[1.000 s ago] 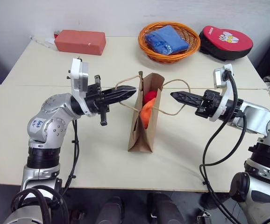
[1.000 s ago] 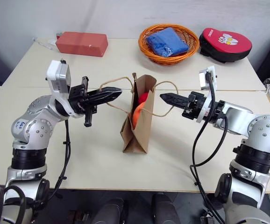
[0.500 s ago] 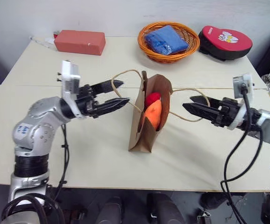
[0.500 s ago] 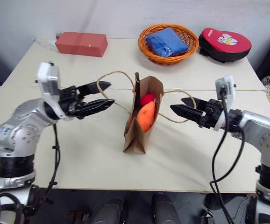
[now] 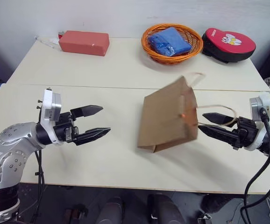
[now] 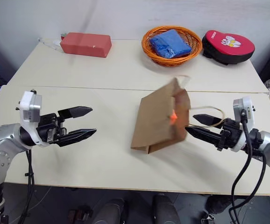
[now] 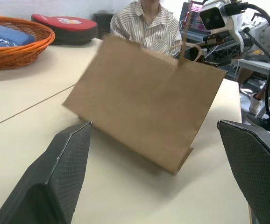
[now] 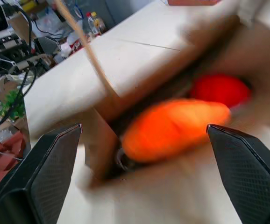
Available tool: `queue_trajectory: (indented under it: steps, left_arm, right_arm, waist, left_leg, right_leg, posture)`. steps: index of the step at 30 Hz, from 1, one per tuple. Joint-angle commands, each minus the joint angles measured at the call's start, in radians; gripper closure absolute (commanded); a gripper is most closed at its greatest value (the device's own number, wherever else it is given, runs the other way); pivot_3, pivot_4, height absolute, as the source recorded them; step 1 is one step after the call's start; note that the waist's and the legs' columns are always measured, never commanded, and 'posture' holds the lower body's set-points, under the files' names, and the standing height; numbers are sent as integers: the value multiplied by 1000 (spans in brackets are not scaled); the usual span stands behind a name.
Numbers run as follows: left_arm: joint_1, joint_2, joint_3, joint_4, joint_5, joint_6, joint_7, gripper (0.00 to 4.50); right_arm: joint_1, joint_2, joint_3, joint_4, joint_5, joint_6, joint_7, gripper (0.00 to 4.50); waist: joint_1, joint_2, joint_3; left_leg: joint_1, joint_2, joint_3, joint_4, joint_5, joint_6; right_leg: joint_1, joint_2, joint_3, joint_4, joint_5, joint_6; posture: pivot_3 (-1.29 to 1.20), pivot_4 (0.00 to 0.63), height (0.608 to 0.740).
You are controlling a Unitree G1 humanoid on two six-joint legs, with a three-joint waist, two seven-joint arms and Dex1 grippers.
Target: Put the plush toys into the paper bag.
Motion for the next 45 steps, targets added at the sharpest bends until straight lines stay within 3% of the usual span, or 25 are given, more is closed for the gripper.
queue_trajectory:
  steps: [1,9,15,19,23,29,37,45]
  left_arm:
    - [4,-6,1,-42,-22,-11,8,26]
    - [-1,-29,-19,-38,-14,-23,11,26]
    - [-31,-52,-51,-21,5,-45,14,26]
    - [-45,-68,-68,-16,14,-61,20,26]
    - [-50,-79,-78,-17,20,-76,29,26]
    - [-40,-90,-84,-23,25,-90,36,26]
    - [-32,-91,-80,-24,25,-98,38,26]
    - [-17,-86,-71,-29,21,-100,35,26]
  right_arm:
    - [-69,15,-21,-42,40,-29,-28,142]
    - [-235,22,31,-72,132,25,-85,142]
    - [-434,39,159,-70,154,53,-76,142]
    - [-478,63,221,-61,131,51,-70,142]
    - [-500,58,243,-55,133,57,-59,142]
    - [-459,-39,290,-43,31,27,69,142]
    - [-420,-156,270,21,-73,-19,212,142]
    - [-349,-223,219,30,-118,-45,265,142]
  waist:
    - [0,0,0]
    - [3,0,0]
    - [0,0,0]
    - [2,0,0]
    - [3,0,0]
    - [4,0,0]
    - [3,0,0]
    - [3,0,0]
  left_leg:
    - [0,0,0,0,0,0]
    - [0,0,0,0,0,0]
    - [-1,0,0,0,0,0]
    - [-1,0,-1,0,0,0]
    - [-2,0,0,0,0,0]
    - [-2,0,-1,0,0,0]
    - [-1,0,-1,0,0,0]
    - [-1,0,0,0,0,0]
  right_leg:
    - [0,0,0,0,0,0]
    - [0,0,0,-1,0,0]
    - [-1,0,-1,0,0,0]
    - [-1,0,-1,-1,0,0]
    - [-1,0,-1,-2,0,0]
    - [-1,0,-1,-2,0,0]
    - [-1,0,-1,-1,0,0]
    - [-1,0,-1,-2,0,0]
  posture:
    - [0,150,740]
    - [0,150,740]
    - [0,150,740]
    - [0,150,740]
    - [0,150,740]
    - [0,150,740]
    - [0,150,740]
    - [0,150,740]
